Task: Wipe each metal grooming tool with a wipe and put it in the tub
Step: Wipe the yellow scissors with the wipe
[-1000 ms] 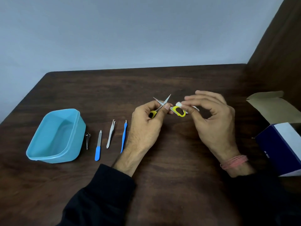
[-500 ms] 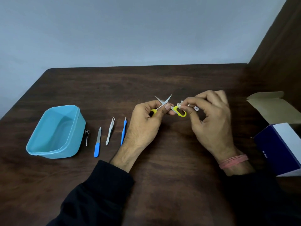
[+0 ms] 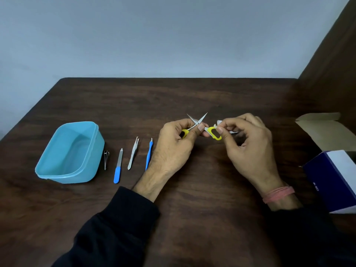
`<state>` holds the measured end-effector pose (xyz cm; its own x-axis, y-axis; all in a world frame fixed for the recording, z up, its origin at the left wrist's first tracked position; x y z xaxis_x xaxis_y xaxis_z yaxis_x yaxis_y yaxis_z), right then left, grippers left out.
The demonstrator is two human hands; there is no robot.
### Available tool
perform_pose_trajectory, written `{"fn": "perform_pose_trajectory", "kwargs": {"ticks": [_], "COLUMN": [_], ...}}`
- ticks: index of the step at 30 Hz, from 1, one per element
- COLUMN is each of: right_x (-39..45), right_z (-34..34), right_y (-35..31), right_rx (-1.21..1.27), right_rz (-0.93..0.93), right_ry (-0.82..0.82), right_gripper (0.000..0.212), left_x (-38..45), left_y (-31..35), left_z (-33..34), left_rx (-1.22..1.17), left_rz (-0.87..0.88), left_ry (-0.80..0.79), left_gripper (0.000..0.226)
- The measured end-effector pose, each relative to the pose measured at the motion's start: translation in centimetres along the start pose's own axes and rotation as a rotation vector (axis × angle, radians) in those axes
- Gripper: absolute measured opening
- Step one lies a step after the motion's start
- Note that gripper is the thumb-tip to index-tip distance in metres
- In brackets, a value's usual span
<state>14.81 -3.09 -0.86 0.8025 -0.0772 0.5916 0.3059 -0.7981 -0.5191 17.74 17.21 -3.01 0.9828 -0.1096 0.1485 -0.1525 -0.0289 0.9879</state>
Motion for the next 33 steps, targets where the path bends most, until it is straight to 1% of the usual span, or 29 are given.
{"fn": "perform_pose_trajectory", "kwargs": {"ticks": [6,10,15,16,19,21,23,27,30,33], "right_x": [-0.1,-0.2,0.0,0.1,-0.1,-0.2,-0.2,-0.2,-0.3,-0.1], "right_z": [0.0,0.7,0.6,0.5,0.6,0.6,0.4,1.0,1.3,1.3], "right_y": [0.9,0.7,0.6,0.4,-0.9,-1.3,-1.4,-1.6,-1.3,-0.9], "right_rx": [0.122,0.166,0.206,0.21,0.173,0.111,0.059,0.128,0.17,0.162], "right_rz": [0.132,0.131,0.127,0.107,-0.003,-0.051,-0.067,-0.066,-0.025,0.016], "right_ry": [-0.043,-0.104,-0.103,-0.102,-0.124,-0.114,-0.102,-0.174,-0.195,-0.191], "right_gripper": [0.006,0.006,0.008,0.008,0.006,0.007,0.007,0.009,0.012,0.01], "left_x": [0.3,0.2,0.2,0.2,0.2,0.1,0.2,0.2,0.2,0.2], "left_y": [0.0,0.4,0.2,0.2,0.2,0.2,0.4,0.4,0.3,0.2], "left_z": [-0.8,-0.7,-1.2,-1.2,-0.3,0.1,0.0,0.0,0.2,0.1], "left_rx": [-0.095,-0.16,-0.173,-0.17,-0.087,-0.047,-0.065,-0.07,-0.071,-0.034], "left_rz": [0.026,0.03,0.025,0.016,-0.02,-0.022,-0.012,-0.022,-0.034,-0.039], "left_ry": [0.085,0.104,0.177,0.165,0.022,-0.031,-0.027,-0.051,-0.071,-0.047], "left_gripper": [0.026,0.023,0.024,0.024,0.021,0.021,0.022,0.024,0.025,0.026]}}
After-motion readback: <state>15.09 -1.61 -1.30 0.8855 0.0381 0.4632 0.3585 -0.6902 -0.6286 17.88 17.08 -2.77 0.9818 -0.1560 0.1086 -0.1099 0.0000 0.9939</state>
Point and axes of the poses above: each hand's wrist, its own x-axis towards the middle knuckle, its own z-axis out of the palm, y = z × x, the point moved 7 cm from there along x, towards the middle knuckle, and after that the axes turned 11 degrees about -x, right-handed, at the moved point
